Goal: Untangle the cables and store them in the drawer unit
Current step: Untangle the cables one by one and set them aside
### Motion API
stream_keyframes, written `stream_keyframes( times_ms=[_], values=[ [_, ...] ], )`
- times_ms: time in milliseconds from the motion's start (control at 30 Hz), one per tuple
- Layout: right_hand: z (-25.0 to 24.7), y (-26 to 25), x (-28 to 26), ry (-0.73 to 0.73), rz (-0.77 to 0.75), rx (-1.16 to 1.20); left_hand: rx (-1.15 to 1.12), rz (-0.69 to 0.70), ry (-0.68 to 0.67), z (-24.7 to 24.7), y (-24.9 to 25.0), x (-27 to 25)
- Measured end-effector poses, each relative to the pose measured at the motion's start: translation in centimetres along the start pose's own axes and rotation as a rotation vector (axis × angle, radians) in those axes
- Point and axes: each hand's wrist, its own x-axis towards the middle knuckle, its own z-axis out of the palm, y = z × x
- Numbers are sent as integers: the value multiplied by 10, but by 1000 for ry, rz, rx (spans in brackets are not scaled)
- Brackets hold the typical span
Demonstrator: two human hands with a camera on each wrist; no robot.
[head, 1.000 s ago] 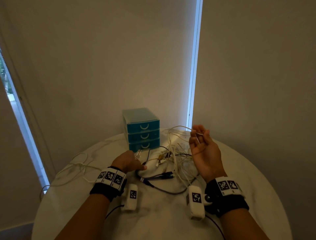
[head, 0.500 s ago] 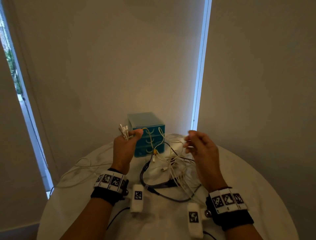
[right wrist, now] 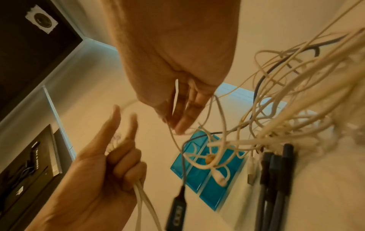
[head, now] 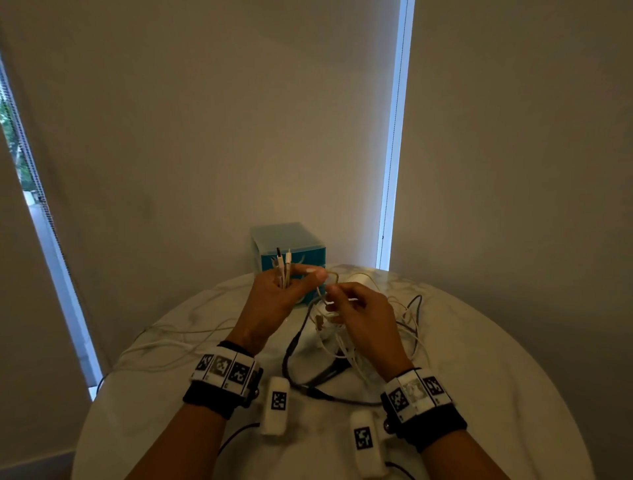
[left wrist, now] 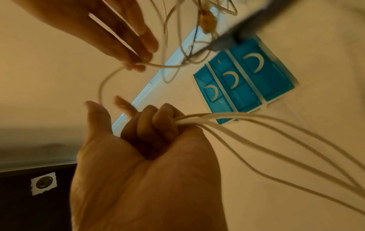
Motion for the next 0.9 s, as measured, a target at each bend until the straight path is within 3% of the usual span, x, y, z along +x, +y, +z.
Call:
stream_keyframes(
  times_ms=[67, 167, 267, 333, 400, 533, 633, 700, 800, 900],
  values=[
    [-6, -1, 4, 116, 26, 109, 49, -71, 20, -3, -6, 4],
    [-20, -5, 10, 232, 75, 357, 255, -297, -25, -11, -23, 6],
    [-32, -10, 12, 241, 156, 644, 386, -473, -229, -14, -37, 5],
    [-37, -10, 14, 228, 192, 758, 387, -512, -365, -11, -37, 3],
    [-42, -7, 18, 241, 226, 859, 393, -513, -409, -8, -36, 4],
    [-74, -5, 30, 291, 175, 1124, 438, -464, -202, -15, -49, 10],
    [-110, -1, 31, 434, 138, 1542, 337, -500, -4, -24, -59, 17],
    [-127, 2, 30, 508, 84, 1668, 307, -518, 101, -28, -65, 21],
    [-131, 8, 30, 539, 56, 1601, 314, -532, 197, -27, -70, 22],
    [-107, 2, 30, 377, 56, 1139, 312, -476, 175, -23, -72, 23]
  ],
)
